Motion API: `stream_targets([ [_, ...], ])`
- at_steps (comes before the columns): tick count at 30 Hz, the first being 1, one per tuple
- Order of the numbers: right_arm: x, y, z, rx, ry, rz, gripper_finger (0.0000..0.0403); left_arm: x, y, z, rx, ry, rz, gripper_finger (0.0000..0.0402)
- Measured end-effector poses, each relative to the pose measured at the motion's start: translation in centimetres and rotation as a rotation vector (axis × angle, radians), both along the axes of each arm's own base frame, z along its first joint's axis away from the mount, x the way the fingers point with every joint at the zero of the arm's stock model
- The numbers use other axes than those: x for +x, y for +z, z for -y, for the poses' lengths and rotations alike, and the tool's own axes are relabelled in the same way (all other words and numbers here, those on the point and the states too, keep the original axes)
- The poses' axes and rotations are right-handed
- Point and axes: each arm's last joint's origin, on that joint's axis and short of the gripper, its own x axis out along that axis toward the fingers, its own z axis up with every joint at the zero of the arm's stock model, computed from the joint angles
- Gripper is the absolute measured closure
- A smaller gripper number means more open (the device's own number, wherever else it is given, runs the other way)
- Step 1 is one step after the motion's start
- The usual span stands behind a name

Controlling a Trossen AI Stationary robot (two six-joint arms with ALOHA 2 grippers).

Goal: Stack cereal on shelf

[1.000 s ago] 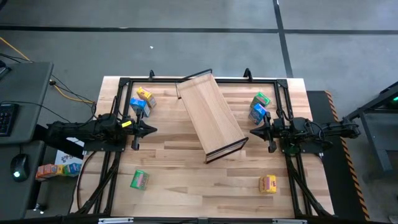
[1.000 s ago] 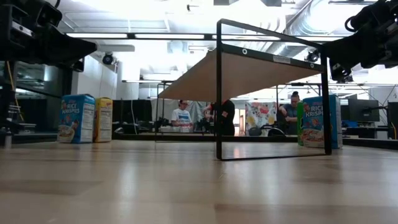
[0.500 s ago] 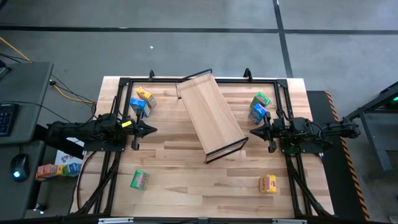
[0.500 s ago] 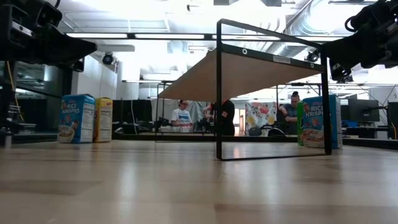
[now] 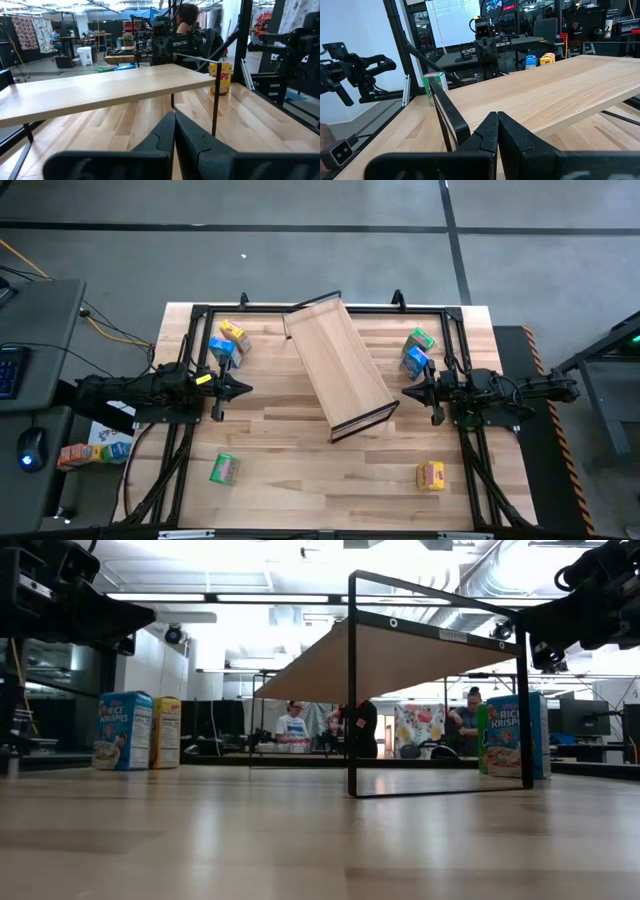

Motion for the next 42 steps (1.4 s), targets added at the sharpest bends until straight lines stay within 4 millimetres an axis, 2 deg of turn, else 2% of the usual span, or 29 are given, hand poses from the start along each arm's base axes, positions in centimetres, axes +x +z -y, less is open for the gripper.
stream_targets([
  [13,0.0,0.0,0.0,0.0,0.0,0.002,0.0402,0.0,0.0,0.0,0.0,0.0,0.0,0.0398],
  [19,-0.3,2.0,0.2,0.033,-0.043,0.213,0.0402,0.0,0.0,0.0,0.0,0.0,0.0,0.0398],
  [24,-0.9,3.8,0.4,0.171,-0.076,0.405,0.0402,0.0,0.0,0.0,0.0,0.0,0.0,0.0398],
  [28,-1.6,5.0,0.8,0.148,-0.185,0.543,0.0402,0.0,0.0,0.0,0.0,0.0,0.0,0.0398],
  [34,-2.2,6.3,1.1,0.089,-0.298,0.597,0.0402,0.0,0.0,0.0,0.0,0.0,0.001,0.0398],
  [38,-2.6,6.8,1.2,0.122,-0.343,0.634,0.0402,0.0,0.0,0.0,0.0,0.0,0.0,0.0398],
  [42,-2.4,6.9,1.6,0.134,-0.48,0.631,0.0402,0.0,0.0,0.0,0.0,0.0,0.001,0.0398],
])
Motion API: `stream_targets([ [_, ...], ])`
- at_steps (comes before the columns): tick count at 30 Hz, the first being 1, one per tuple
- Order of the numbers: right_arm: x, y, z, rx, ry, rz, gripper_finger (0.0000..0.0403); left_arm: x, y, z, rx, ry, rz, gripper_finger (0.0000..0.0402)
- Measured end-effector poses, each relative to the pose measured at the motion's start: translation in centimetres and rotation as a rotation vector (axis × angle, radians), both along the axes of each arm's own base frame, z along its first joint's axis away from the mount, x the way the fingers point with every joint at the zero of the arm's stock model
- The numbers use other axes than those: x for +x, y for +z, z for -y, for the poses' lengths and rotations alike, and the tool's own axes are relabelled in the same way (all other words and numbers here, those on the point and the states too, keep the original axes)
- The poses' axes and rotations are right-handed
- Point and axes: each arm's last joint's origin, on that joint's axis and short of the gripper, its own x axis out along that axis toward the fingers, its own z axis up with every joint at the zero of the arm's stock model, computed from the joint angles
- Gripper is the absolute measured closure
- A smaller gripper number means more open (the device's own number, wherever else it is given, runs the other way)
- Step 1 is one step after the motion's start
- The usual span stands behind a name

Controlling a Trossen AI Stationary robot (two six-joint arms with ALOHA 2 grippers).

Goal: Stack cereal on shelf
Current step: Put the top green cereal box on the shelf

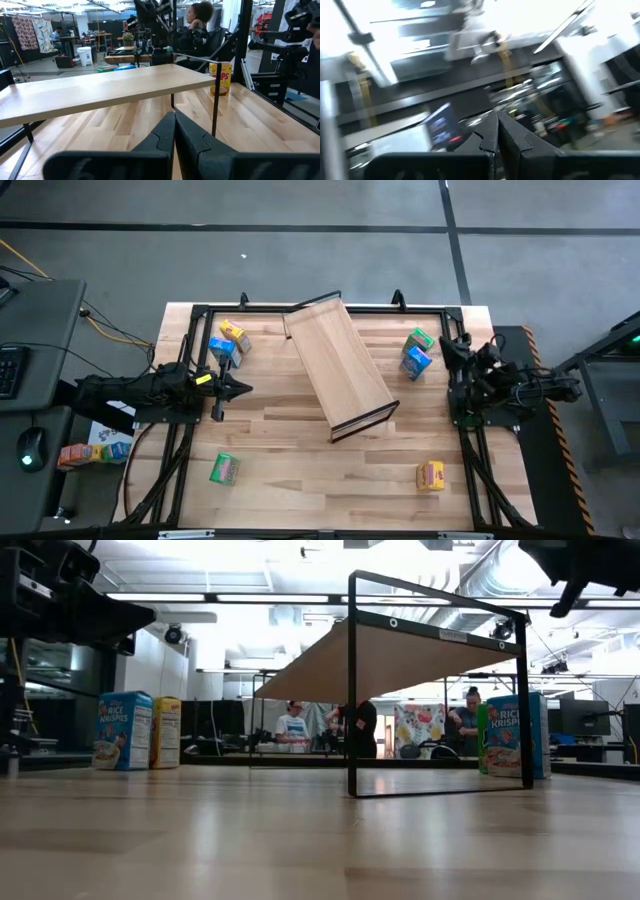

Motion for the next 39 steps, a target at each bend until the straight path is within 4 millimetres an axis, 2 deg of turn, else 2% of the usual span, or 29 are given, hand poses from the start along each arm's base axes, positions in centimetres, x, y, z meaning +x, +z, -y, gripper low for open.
stream_targets([
  [6,1.0,0.3,1.0,0.033,-0.223,-0.057,0.0402,0.0,0.0,0.0,0.0,0.0,0.0,0.0398],
  [10,2.9,1.0,1.9,0.12,-0.377,-0.323,0.0385,0.0,0.0,0.0,0.0,0.0,0.0,0.0398],
  [13,4.1,2.3,2.6,0.176,-0.451,-0.564,0.034,0.0,0.0,0.0,0.0,0.0,-0.001,0.0398],
  [18,4.5,4.2,4.5,0.363,-0.569,-0.918,0.0233,0.0,0.0,0.0,0.0,0.0,0.0,0.0398],
  [22,4.5,4.8,6.3,0.539,-0.556,-1.166,0.0165,0.0,0.0,0.0,0.0,0.0,0.0,0.0398],
  [26,5.0,4.8,8.4,0.662,-0.489,-1.292,0.0127,0.0,0.0,0.0,0.0,0.0,0.0,0.0398],
  [32,6.1,2.8,11.4,0.754,-0.434,-1.433,0.0114,0.0,0.0,0.0,0.0,0.0,-0.001,0.0398],
  [39,7.2,1.0,13.4,0.791,-0.348,-1.512,0.0114,0.0,0.0,0.0,0.0,0.0,0.0,0.0398],
])
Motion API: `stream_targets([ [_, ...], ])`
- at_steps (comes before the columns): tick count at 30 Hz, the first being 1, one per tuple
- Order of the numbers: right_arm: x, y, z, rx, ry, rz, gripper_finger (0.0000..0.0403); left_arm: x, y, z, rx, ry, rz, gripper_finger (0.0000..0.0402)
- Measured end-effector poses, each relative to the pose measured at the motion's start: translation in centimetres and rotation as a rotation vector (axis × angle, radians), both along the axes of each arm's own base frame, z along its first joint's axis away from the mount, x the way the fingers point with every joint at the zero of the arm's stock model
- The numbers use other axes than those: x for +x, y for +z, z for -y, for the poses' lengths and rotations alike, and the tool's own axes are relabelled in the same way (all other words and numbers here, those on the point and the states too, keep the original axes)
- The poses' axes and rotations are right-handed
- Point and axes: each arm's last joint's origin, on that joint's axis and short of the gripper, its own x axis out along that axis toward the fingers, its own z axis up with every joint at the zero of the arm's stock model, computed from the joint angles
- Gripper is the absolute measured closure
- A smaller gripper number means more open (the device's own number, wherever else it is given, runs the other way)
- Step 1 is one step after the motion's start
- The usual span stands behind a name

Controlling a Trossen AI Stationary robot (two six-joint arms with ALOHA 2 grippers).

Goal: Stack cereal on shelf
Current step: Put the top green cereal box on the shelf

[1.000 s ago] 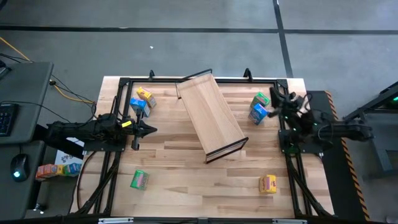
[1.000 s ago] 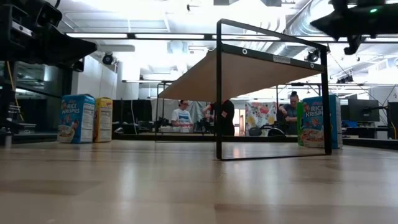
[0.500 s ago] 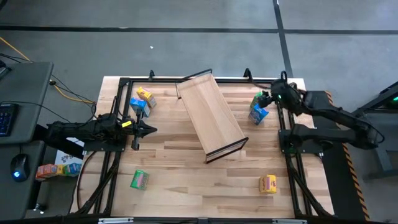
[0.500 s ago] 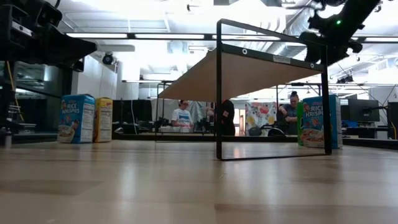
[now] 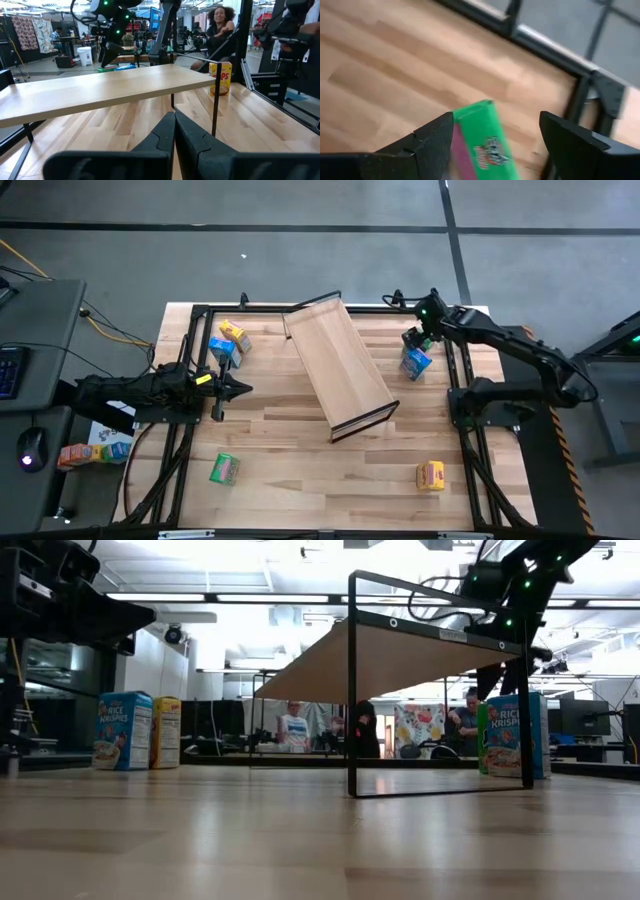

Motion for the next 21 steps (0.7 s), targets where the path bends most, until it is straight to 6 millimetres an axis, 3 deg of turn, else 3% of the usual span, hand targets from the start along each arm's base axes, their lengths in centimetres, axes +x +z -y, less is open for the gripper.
stream_targets([
  [21,0.4,-1.7,0.3,0.137,0.071,-0.074,0.0114,0.0,0.0,0.0,0.0,0.0,0.0,0.0398],
])
